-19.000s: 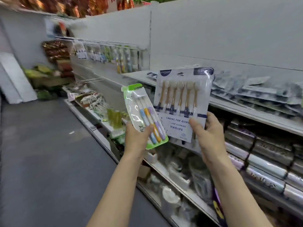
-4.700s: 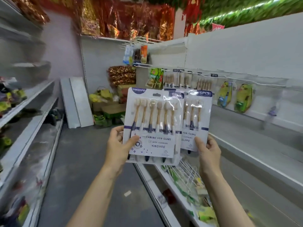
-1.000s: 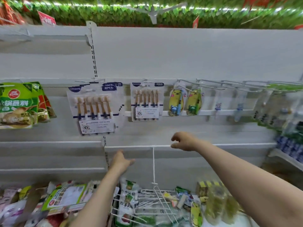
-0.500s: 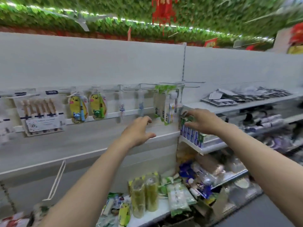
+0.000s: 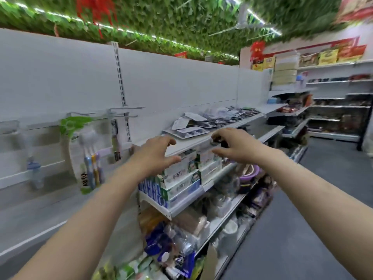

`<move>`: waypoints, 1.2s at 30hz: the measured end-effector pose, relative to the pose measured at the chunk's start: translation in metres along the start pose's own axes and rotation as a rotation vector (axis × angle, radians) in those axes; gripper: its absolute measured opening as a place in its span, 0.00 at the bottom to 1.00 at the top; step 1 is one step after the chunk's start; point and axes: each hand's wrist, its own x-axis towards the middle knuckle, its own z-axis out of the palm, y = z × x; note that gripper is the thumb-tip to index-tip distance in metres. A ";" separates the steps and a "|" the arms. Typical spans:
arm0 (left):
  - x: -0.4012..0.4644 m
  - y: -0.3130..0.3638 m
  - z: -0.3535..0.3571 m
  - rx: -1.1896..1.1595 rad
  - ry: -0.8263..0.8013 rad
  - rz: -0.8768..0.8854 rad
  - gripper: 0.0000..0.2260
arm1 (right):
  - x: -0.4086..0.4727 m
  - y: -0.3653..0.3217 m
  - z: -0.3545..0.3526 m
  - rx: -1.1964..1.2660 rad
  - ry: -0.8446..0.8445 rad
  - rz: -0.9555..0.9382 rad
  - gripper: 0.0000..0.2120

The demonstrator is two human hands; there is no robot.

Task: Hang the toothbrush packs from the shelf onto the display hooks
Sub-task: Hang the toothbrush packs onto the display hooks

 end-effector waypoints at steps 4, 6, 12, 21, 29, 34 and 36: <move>0.109 0.004 0.032 -0.014 0.004 0.072 0.25 | 0.071 0.077 -0.006 -0.087 -0.026 0.066 0.26; 0.161 0.006 0.048 -0.034 0.014 0.089 0.25 | 0.105 0.114 -0.010 -0.105 -0.021 0.089 0.25; 0.289 0.024 0.114 -0.083 -0.028 0.123 0.23 | 0.167 0.221 0.002 -0.083 -0.030 0.142 0.25; 0.457 0.076 0.236 -0.062 -0.034 0.106 0.25 | 0.252 0.416 0.039 -0.007 -0.032 0.147 0.24; 0.623 0.158 0.322 -0.129 0.016 0.035 0.24 | 0.334 0.614 0.024 0.016 -0.009 0.135 0.23; 0.722 0.192 0.361 -0.121 0.046 0.035 0.24 | 0.391 0.709 0.029 0.089 0.046 0.159 0.21; 0.760 0.197 0.379 -0.113 0.060 0.015 0.23 | 0.417 0.743 0.042 0.114 0.043 0.151 0.20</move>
